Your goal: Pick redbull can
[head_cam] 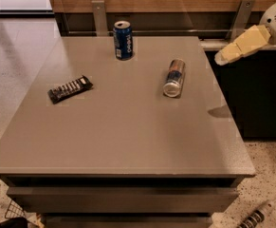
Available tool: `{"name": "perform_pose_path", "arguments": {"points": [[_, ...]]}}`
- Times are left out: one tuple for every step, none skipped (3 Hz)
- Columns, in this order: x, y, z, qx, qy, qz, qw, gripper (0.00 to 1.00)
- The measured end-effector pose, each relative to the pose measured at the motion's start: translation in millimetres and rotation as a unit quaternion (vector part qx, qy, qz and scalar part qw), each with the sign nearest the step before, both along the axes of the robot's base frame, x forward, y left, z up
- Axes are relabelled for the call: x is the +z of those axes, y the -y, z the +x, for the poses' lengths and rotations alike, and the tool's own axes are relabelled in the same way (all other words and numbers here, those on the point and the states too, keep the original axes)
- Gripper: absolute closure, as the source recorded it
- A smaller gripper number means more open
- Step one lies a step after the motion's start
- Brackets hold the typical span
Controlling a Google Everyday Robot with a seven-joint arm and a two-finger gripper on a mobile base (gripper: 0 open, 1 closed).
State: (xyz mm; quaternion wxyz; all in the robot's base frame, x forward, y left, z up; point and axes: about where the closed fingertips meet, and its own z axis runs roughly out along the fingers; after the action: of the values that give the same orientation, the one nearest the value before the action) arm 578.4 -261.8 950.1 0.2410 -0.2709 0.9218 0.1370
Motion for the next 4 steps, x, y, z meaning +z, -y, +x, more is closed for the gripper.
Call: {"name": "perform_pose_path", "arguments": {"points": [[-11.2, -18.0, 33.6, -0.095, -0.039, 0.022, 0.9945, 0.00], [-13.6, -25.2, 47.9, -0.162, -0.062, 0.026, 0.9844, 0.00], [-16.7, -31.5, 55.7, -0.211, -0.090, 0.020, 0.9732, 0.00], [-16.9, -31.6, 55.8, -0.211, -0.090, 0.021, 0.9731, 0.00]]}}
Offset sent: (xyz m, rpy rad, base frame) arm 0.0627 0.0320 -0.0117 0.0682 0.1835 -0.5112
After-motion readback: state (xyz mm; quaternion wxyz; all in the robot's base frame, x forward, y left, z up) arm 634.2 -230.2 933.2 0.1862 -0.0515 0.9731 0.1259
